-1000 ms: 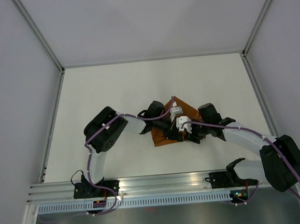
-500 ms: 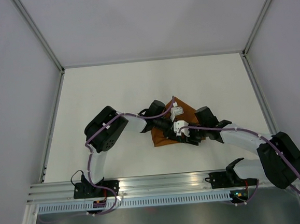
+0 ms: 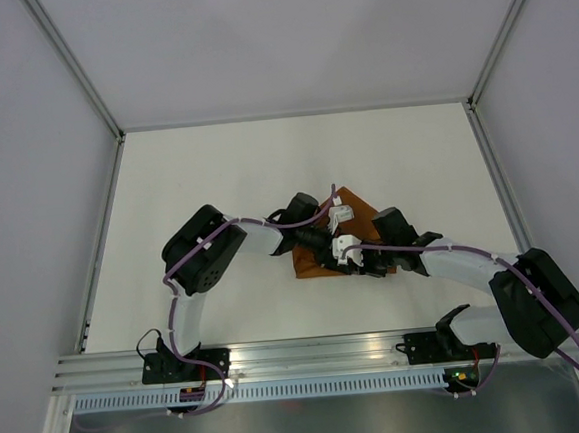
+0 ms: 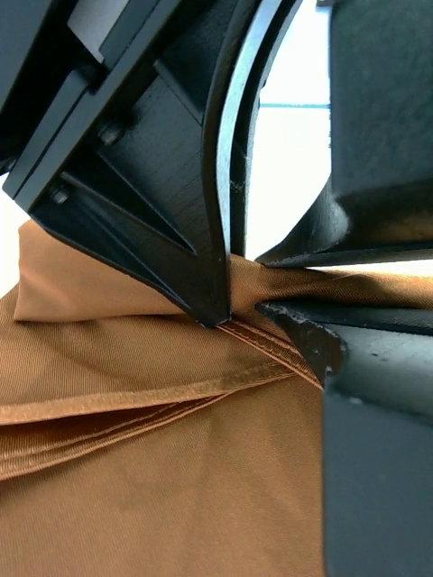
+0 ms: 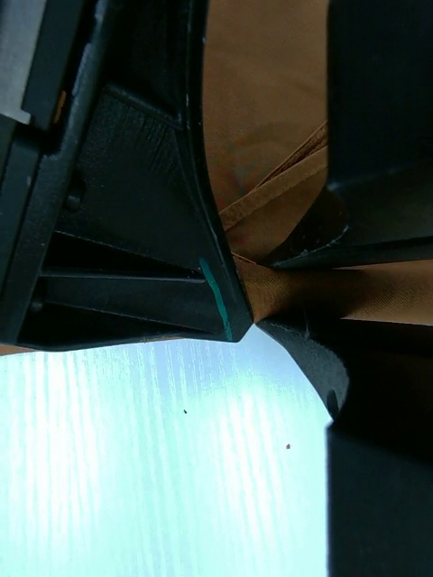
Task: Fold the napkin, place the utensils inside, and roll it up
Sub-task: Roll the napkin at the center of the board.
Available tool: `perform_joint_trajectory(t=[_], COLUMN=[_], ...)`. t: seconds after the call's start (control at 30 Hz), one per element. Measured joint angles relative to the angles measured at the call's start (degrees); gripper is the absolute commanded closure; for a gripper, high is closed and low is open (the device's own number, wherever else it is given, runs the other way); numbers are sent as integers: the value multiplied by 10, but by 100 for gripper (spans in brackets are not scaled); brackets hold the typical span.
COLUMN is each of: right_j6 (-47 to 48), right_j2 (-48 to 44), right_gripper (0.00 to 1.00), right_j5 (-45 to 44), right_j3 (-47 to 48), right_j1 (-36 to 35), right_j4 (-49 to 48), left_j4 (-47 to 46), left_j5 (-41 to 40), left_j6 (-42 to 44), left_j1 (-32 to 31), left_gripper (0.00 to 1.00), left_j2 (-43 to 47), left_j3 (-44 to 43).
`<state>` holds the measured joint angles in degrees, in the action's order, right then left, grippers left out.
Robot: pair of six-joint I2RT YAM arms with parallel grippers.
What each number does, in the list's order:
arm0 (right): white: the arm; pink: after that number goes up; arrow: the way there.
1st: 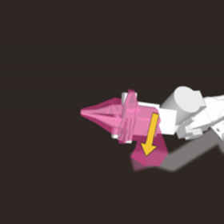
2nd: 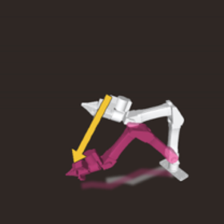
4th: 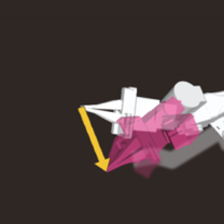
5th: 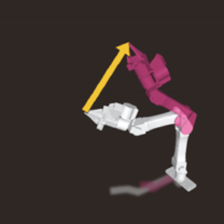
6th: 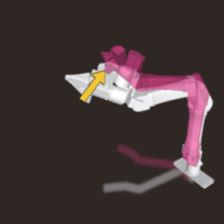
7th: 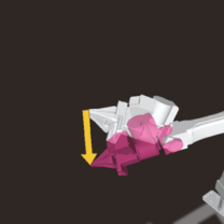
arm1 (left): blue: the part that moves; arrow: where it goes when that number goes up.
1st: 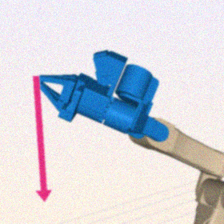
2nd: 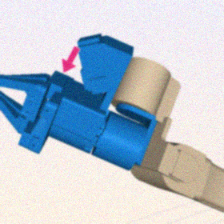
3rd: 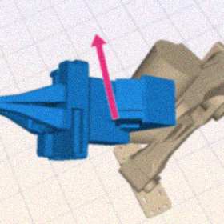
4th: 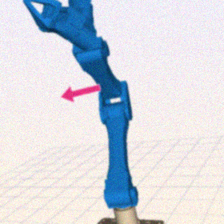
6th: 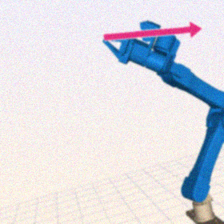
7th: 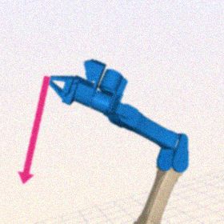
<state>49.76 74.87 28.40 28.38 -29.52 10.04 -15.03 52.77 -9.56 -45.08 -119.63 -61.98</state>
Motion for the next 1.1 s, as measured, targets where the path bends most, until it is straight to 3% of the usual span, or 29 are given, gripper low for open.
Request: perform_joint_trajectory(t=[0.17, 0.5, 0.67, 0.87, 1.03, 1.07, 1.1], right_j6=[0, 1, 1, 1, -1, -1, -1], right_j2=[6, 21, 31, 45, 60, 63, 67], right_gripper=[90, 94, 95, 96, 96, 96, 96], right_j5=[3, 4, 9, 18, 23, 24, 26], right_j3=[0, 8, 18, 30, 46, 49, 54], right_j1=[0, 1, 4, 11, 13, 14, 15], right_j4=[-8, -19, -14, -5, 5, 9, 14], left_j4=[19, 38, 28, 0, -23, -26, -30], left_j5=[-32, -126, -210, -362, -452, -464, -469], left_j6=[-4, -23, -36, -45, -88, -92, -93], left_j1=[1, 28, 44, 52, 67, 72, 75], left_gripper=[66, 63, 63, 61, 59, 54, 43], left_j2=[20, 113, 214, 409, 530, 542, 548], left_j3=[5, 42, 86, 141, 142, 140, 139])
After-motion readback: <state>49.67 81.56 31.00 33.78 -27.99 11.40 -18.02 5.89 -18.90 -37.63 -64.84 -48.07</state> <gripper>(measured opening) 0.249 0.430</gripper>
